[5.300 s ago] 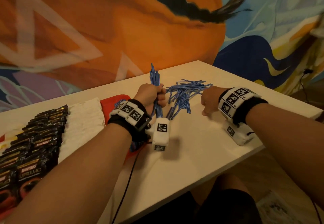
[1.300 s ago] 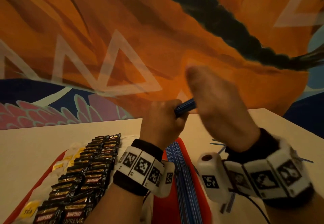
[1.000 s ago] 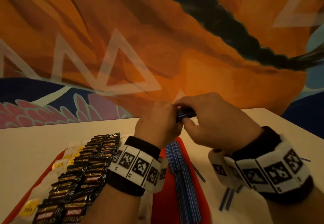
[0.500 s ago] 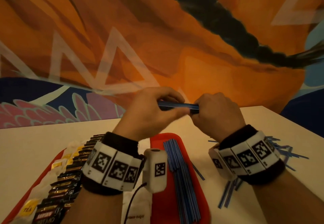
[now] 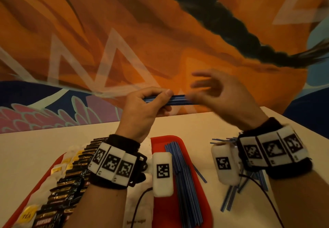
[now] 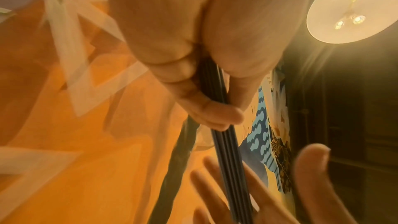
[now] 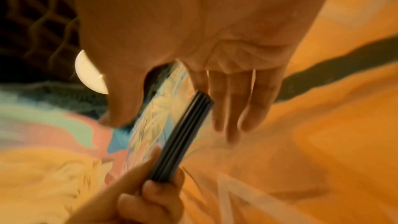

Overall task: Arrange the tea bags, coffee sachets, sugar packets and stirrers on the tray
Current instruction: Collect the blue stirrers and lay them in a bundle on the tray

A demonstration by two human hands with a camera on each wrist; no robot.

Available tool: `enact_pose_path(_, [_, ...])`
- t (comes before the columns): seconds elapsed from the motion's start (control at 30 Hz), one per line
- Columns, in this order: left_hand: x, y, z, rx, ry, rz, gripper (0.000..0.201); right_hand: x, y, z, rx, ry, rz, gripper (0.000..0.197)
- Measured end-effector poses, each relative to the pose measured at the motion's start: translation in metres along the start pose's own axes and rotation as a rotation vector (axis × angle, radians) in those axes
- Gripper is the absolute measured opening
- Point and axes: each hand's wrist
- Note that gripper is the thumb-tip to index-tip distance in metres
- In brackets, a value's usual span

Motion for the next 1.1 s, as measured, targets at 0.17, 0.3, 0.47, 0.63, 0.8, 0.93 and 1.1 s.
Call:
enact_pose_path(0.17, [0.003, -0.015, 0.005, -0.042, 0.0, 0.023, 0.023, 0.003, -0.023, 0.001, 0.221, -0.039, -0.614, 0.054])
enact_pose_path(0.3, [0.006, -0.028, 0.011, -0.071, 0.015, 0.005, 0.033, 0.005, -0.027, 0.001, 0.199, -0.03, -0.594, 0.049])
enact_pose_path(0.47, [0.007, -0.028, 0.01, 0.038, -0.041, -0.1, 0.03, 0.005, -0.005, 0.001, -0.18, -0.036, -0.343, 0.049])
enact_pose_path(0.63, [0.003, -0.011, 0.006, -0.008, -0.052, -0.289, 0.024, -0.003, -0.003, 0.008, -0.508, -0.206, 0.268, 0.041])
enact_pose_path(0.8, [0.0, -0.011, 0.011, 0.081, 0.054, -0.115, 0.032, 0.005, -0.025, 0.006, -0.415, -0.264, 0.294, 0.01])
enact_pose_path(0.93, [-0.006, -0.021, 0.022, 0.115, 0.355, 0.188, 0.08, 0.017, -0.039, 0.005, -0.283, -0.238, 0.365, 0.008])
enact_pose_path(1.1, [-0.009, -0.032, 0.032, 0.026, 0.526, 0.162, 0.047, 0.016, -0.055, 0.015, -0.189, -0.259, 0.484, 0.019])
Point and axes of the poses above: each hand's wrist, its own z-axis away from the middle knuckle, its own y-axis out of the back of the hand, x = y × z, and after that the axes turned 15 degrees about -z, right-handed
